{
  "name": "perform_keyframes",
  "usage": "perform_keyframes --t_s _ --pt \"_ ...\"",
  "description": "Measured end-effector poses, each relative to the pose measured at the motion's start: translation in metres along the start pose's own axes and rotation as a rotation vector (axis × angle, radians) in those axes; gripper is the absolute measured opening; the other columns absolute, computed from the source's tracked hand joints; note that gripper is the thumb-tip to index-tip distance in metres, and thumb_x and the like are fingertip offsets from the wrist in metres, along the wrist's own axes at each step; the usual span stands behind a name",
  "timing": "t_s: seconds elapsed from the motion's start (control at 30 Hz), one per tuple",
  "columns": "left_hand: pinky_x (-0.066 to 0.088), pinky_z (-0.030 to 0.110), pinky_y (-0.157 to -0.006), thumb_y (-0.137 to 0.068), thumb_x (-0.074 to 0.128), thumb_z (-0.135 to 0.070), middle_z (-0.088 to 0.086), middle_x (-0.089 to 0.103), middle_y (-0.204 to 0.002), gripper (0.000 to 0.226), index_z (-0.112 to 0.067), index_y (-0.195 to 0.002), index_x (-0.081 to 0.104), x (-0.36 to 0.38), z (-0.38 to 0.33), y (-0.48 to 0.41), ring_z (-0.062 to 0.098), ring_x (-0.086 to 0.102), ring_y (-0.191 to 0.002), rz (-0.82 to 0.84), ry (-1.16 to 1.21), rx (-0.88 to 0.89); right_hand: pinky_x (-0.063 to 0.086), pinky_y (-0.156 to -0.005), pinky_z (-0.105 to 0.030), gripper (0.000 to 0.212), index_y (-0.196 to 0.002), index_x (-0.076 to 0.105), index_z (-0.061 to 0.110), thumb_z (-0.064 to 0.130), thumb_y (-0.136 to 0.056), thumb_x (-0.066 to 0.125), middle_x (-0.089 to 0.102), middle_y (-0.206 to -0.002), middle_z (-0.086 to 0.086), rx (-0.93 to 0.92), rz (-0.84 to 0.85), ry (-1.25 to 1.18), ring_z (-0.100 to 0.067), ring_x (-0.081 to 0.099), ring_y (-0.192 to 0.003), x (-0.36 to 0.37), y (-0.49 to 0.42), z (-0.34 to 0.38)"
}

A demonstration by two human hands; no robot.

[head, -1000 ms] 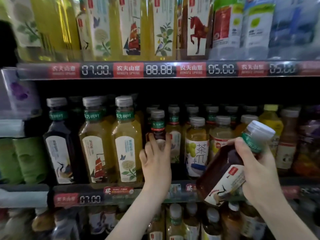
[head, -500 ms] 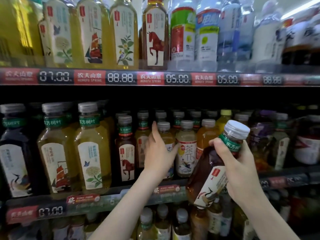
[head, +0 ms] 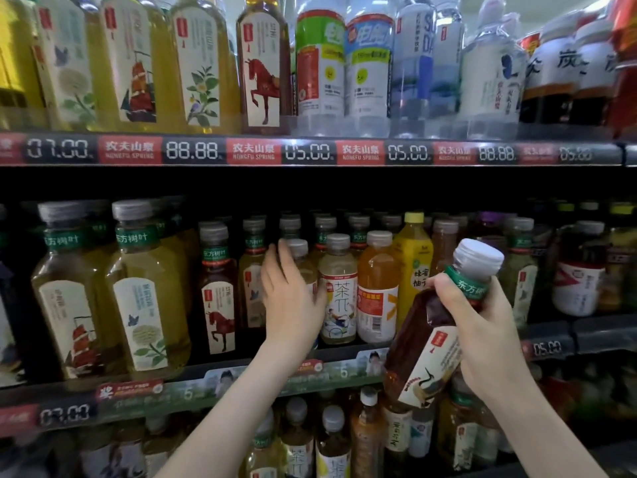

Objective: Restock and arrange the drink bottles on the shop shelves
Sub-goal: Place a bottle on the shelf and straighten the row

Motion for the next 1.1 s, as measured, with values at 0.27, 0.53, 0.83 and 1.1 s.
perform_keyframes --t_s 0.27,0.53,0.83,1.1 --pt "0.023 0.051 -0.112 -0.09 0.049 -0.029 0.013 0.055 -0.125 0.057 -0.013 -0.144 0.038 0.049 -0.121 0.004 0.031 0.048 -0.122 0.069 0.0 0.52 0.052 -0.088 -0.056 0.038 -0.101 0.062 0.026 0.048 -0.072 0.074 0.069 -0.085 0.002 0.003 -0.086 0.047 -0.023 0.067 -0.084 -0.044 -0.01 -0.012" --pt "0.0 0.043 -0.117 -0.095 0.05 -0.036 0.018 0.047 -0.136 0.077 0.002 -0.148 0.01 0.106 -0.161 -0.046 0.032 0.039 -0.13 0.107 -0.086 0.166 0.053 -0.087 -0.04 0.042 -0.107 0.064 0.019 0.038 -0.069 0.068 0.072 -0.092 0.004 0.045 -0.081 0.145 -0.011 0.069 -0.084 -0.11 -0.014 -0.009" --pt "0.037 0.039 -0.092 -0.09 0.057 -0.032 0.012 0.045 -0.12 0.042 -0.012 -0.124 0.042 0.101 -0.18 -0.039 0.034 0.047 -0.109 0.172 0.154 0.074 0.053 -0.079 -0.032 0.033 -0.106 0.064 0.024 0.034 -0.076 0.069 0.071 -0.093 0.005 -0.012 -0.103 0.141 -0.013 0.068 -0.088 -0.137 -0.033 -0.008" --pt "0.038 0.005 -0.065 -0.091 0.056 -0.032 -0.008 0.055 -0.094 0.038 -0.01 -0.122 0.047 0.046 -0.184 0.029 0.003 0.05 -0.077 -0.016 0.447 0.268 0.054 -0.083 -0.041 0.042 -0.103 0.065 0.024 0.049 -0.072 0.076 0.071 -0.095 0.003 -0.079 -0.233 0.023 -0.018 0.068 -0.091 -0.132 -0.037 -0.021"
Point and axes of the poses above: each hand's wrist, its own y-axis away from the middle knuckle, its own x-axis out of the palm, z = x × y, the point moved 8 cm from there along -y, towards the middle knuckle
